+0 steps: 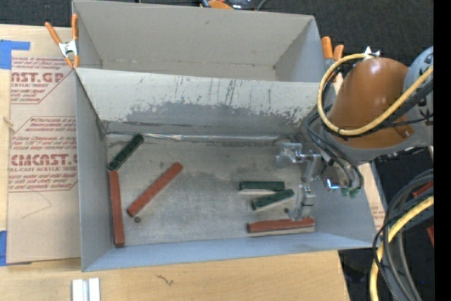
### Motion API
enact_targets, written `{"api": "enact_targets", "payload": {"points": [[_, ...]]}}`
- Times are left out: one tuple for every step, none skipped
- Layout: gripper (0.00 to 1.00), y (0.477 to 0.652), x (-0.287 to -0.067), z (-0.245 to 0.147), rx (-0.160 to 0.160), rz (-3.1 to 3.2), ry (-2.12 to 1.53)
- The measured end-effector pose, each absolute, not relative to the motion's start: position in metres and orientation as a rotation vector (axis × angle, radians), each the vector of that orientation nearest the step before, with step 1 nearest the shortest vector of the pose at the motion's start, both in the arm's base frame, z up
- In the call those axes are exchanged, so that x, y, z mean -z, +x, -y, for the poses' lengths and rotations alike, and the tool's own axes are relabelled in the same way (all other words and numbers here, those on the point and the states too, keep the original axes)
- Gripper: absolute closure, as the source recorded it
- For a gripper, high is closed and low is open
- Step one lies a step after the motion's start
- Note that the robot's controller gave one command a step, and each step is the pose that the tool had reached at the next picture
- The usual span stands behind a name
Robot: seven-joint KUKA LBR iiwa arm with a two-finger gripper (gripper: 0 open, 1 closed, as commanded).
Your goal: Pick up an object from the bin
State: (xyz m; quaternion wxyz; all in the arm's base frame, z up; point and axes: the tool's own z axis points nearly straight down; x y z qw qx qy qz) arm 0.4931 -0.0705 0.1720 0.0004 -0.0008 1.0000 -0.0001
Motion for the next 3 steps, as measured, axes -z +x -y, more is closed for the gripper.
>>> {"api": "enact_targets", "payload": {"points": [[0.00,0.535,-0.065,0.084,-0.001,-3.145,-0.054],[1.00,0.536,-0.069,0.084,0.000,-3.141,-0.055],[1.00,0.559,-0.208,0.082,0.003,-3.130,-0.030]]}}
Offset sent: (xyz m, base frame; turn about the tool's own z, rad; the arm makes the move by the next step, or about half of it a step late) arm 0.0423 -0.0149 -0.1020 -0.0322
